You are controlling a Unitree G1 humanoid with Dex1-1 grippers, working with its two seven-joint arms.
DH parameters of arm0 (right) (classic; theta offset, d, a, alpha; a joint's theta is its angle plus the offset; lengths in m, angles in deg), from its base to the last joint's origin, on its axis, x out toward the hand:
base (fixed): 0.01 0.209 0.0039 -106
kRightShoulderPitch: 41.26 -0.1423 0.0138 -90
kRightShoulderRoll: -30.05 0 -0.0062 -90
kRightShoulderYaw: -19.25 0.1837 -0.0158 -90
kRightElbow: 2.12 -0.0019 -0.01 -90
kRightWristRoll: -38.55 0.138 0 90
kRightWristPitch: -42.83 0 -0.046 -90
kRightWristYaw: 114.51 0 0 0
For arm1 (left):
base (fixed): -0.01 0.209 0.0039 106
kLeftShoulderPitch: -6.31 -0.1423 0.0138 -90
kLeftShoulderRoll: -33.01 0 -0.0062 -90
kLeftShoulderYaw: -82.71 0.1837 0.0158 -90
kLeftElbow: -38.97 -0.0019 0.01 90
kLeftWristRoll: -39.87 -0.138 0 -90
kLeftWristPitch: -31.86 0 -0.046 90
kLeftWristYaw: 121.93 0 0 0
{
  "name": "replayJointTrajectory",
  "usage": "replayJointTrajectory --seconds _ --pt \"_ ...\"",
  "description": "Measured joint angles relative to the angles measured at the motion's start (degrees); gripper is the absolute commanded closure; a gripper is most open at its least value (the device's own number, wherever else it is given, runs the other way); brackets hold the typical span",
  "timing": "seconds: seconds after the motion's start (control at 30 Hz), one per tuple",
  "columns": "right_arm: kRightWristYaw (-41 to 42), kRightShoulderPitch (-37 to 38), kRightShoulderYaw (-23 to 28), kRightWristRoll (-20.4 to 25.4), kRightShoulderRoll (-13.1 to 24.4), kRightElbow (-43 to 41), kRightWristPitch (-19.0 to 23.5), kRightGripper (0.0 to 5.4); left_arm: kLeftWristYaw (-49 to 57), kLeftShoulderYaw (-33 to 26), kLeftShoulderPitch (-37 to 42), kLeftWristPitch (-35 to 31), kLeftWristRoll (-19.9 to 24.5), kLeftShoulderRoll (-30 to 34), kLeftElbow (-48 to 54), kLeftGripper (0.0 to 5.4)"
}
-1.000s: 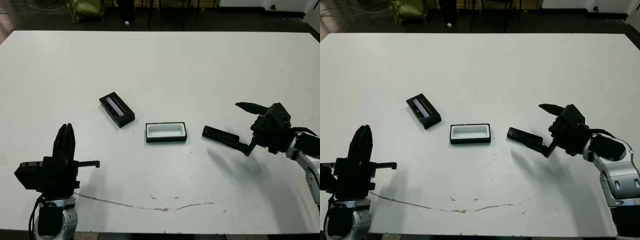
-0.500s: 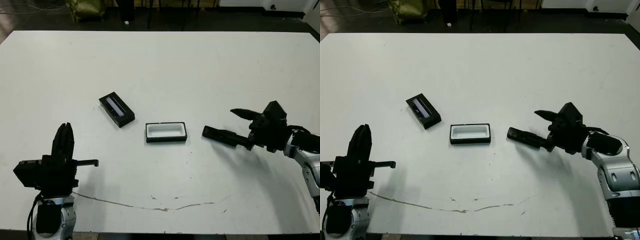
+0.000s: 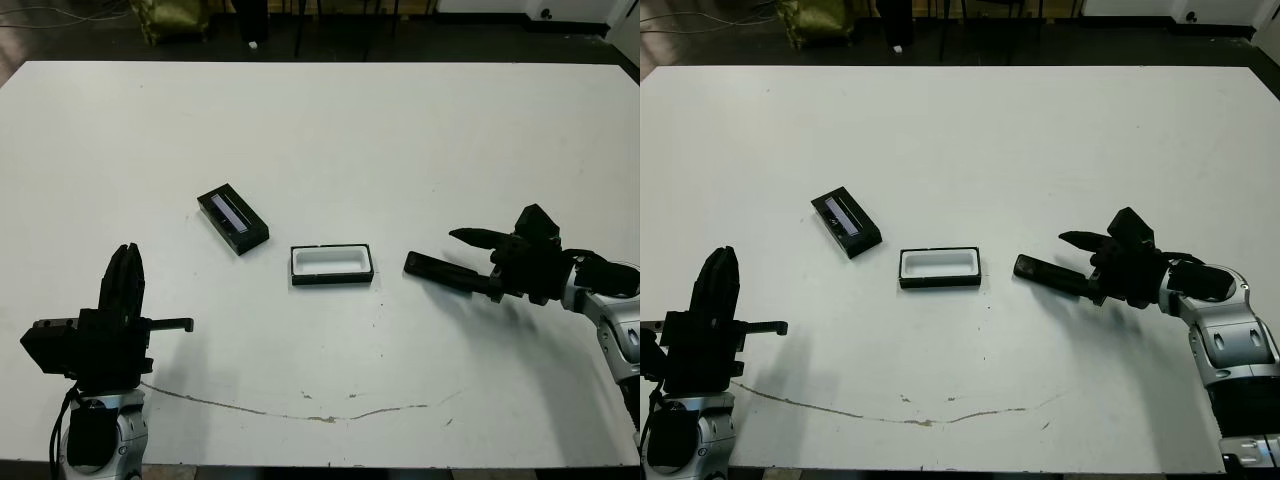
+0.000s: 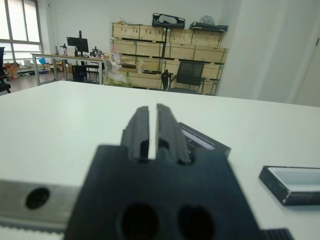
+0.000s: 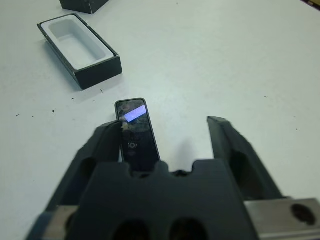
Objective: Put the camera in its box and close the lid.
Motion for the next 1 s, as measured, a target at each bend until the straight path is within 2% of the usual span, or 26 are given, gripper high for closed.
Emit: replayJointTrajectory --seconds 0.13,0.27,0.37,0.47,0.67,0.9,1.0 --pt "0.2 -0.2 -0.5 -0.9 0.0 1.0 -0.4 0.46 0.0 -0.1 -0.1 0.0 -0.2 0.0 0.0 5.4" --pt "0.2 -0.2 -0.8 -1.9 0.0 1.5 -1.8 0.18 -0.1 -0.2 -0.3 0.0 -0.1 0.2 0.1 5.4" --pt "0.7 -0.4 -1.0 -2.3 0.0 3.0 -3.5 0.29 -0.2 -0.2 -0.2 0.6 -0.1 0.4 0.0 5.4" --pt "1.5 -0.7 -1.2 -2.4 -0.2 4.3 -4.5 0.06 -0.2 -0.3 -0.2 0.6 0.0 0.4 0.0 5.4" --pt "2.0 -1.4 -2.0 -3.2 -1.0 6.4 -5.5 0.61 -0.2 -0.3 -0.3 0.5 0.0 0.4 0.1 5.4" --pt "0.5 -2.3 -3.6 -4.5 -1.7 8.0 -5.7 2.06 0.0 -0.3 -0.6 0.4 -0.2 0.5 0.6 5.4" --pt "-1.6 -2.5 -3.9 -4.8 -2.4 8.7 -5.5 2.07 0.3 -0.3 -1.0 0.1 -0.7 0.5 1.3 5.4"
